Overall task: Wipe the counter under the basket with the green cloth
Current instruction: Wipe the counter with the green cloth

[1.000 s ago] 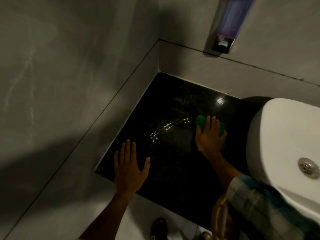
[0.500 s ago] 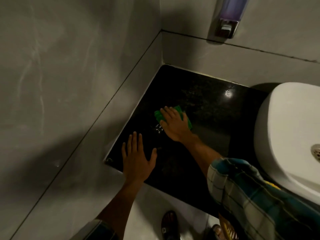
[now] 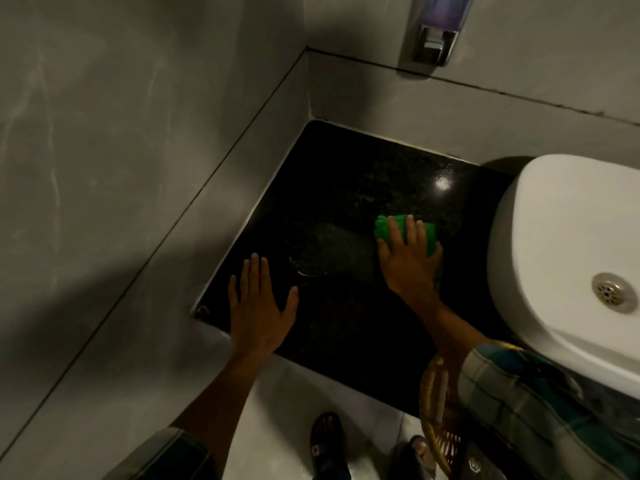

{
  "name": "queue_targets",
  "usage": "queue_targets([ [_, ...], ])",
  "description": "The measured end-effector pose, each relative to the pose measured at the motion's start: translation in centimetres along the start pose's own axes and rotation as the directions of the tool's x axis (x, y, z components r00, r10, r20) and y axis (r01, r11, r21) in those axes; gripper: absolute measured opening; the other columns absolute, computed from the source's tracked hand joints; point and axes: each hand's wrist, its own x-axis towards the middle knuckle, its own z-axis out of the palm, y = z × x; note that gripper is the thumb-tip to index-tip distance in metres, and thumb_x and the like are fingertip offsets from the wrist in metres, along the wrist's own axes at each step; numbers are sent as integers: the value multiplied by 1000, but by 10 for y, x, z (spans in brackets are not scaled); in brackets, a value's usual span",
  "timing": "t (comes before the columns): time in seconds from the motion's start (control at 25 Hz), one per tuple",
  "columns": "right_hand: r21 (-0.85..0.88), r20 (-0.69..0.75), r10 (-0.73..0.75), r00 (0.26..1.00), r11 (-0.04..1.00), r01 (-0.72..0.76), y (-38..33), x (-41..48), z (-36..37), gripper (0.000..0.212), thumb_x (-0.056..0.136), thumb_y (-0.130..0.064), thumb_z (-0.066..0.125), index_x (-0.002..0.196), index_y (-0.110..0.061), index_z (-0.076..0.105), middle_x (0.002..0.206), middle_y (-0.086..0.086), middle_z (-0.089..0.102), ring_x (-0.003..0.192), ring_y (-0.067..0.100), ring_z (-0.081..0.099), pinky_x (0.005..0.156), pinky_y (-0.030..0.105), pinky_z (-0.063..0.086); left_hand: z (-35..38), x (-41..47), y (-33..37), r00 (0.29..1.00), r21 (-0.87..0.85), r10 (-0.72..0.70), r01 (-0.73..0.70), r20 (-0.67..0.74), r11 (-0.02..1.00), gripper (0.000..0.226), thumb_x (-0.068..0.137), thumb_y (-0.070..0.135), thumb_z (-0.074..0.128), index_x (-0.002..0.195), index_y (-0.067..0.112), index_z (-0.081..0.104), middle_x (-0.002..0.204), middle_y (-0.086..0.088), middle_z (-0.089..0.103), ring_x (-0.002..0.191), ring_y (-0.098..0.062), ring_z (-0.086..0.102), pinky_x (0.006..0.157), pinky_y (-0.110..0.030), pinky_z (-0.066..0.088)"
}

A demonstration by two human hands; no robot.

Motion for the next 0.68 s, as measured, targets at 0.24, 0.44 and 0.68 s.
queue_targets([
  [0.24,107,128,-169,977,982,156,-72,11,8,52,95,-45,32,146,-38,24,159,1,21,146,22,13,109,65,10,-1,2,2,999,-61,-11,8,-52,998,67,95,50,24,149,10,22,160,-10,22,149,-21,15,121,-43,8],
  [0.44,8,224,-570,791,812,583,-128,-46,12,50,94,-46,33,143,-42,29,158,1,23,145,24,17,110,64,15,-4,-2,2,980,-220,-152,122,-126,968,57,100,34,18,147,2,26,157,-14,30,147,-23,21,122,-42,13],
  [0.68,-50,70,-244,967,967,248,-44,-92,13,53,88,-41,47,140,-41,36,156,5,32,144,27,27,104,68,23,-12,-3,1,994,-132,-100,94,-40,987,57,101,34,22,149,3,21,160,-14,21,149,-25,14,122,-41,7],
])
